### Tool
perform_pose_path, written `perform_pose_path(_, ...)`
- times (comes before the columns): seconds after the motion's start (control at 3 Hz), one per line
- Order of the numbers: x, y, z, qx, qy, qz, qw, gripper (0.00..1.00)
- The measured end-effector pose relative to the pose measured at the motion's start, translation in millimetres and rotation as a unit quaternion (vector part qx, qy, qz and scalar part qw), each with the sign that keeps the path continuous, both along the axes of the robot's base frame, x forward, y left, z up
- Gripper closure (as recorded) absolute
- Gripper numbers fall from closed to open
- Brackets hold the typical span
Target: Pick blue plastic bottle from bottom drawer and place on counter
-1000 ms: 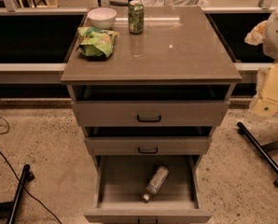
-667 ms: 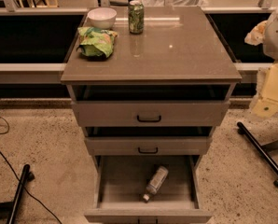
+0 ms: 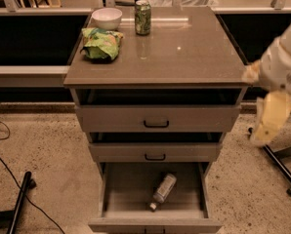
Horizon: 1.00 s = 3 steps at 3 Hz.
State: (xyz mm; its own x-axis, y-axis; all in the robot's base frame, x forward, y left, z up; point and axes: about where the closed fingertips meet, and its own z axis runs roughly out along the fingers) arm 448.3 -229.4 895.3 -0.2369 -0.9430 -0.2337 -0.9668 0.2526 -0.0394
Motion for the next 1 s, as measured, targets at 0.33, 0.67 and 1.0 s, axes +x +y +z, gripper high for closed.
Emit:
perform_pose_path(0.33, -39, -45, -132, 0.026, 0.104, 0.004, 0.9943, 0.00)
perform_pose_path(0.67, -69, -59, -205, 0.039, 0.168, 0.063, 0.9829, 0.00)
perform_pose_path(1.0, -69, -59, -213, 0.043, 0.171, 0.074, 0.9816, 0.00)
